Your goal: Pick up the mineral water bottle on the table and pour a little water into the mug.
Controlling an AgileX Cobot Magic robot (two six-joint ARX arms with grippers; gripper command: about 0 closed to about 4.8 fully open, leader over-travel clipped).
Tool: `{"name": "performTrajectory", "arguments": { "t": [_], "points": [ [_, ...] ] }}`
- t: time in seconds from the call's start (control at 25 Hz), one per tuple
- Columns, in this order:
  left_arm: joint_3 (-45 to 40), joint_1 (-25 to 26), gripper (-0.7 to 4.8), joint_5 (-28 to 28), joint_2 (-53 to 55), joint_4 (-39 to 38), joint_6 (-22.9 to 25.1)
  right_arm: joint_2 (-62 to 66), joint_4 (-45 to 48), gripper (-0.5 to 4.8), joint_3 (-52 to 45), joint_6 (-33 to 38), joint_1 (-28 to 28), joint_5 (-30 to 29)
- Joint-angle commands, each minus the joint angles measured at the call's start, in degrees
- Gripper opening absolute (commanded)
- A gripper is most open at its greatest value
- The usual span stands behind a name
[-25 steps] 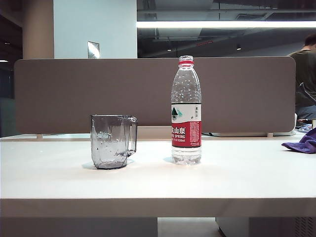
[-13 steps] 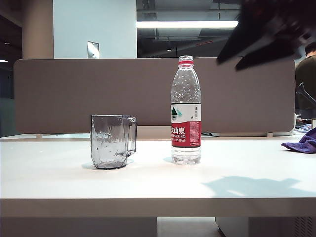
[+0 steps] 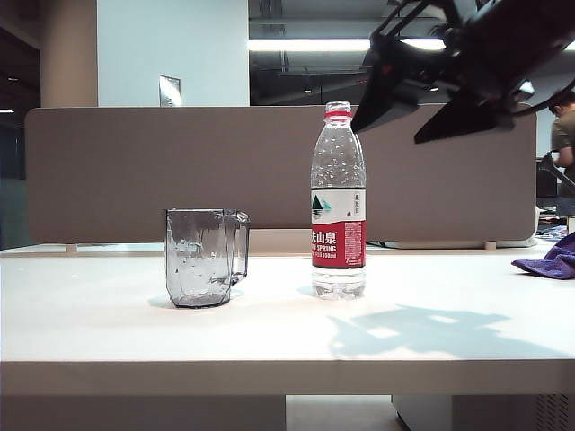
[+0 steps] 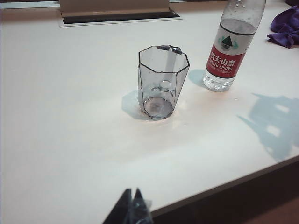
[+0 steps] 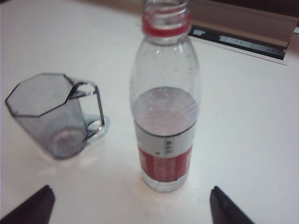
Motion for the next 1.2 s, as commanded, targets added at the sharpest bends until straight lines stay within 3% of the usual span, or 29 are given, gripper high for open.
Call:
{"name": "performTrajectory", "arguments": {
  "t": [0.04,0.36,0.44,1.2],
  "points": [
    [0.3,0.0,-0.03,-0.1,0.1,0.5,0.0,3.1,5.4,4.45,0.1,2.2,0.1,0.1],
    [0.3,0.0,-0.03,-0.1,0.1,0.5,0.0,14.3,22.0,4.46,0.1,5.3,0.2,0.3],
    [0.3,0.0,-0.03,-0.1,0.1,0.5,0.0,17.5,27.4,4.46,0.1,5.3,0.1,3.1],
    [0.3,0.0,-0.03,-0.1,0.1,0.5,0.0,34.0,46.8,4.46,0.5,5.3,-0.2,4.3]
  ]
}}
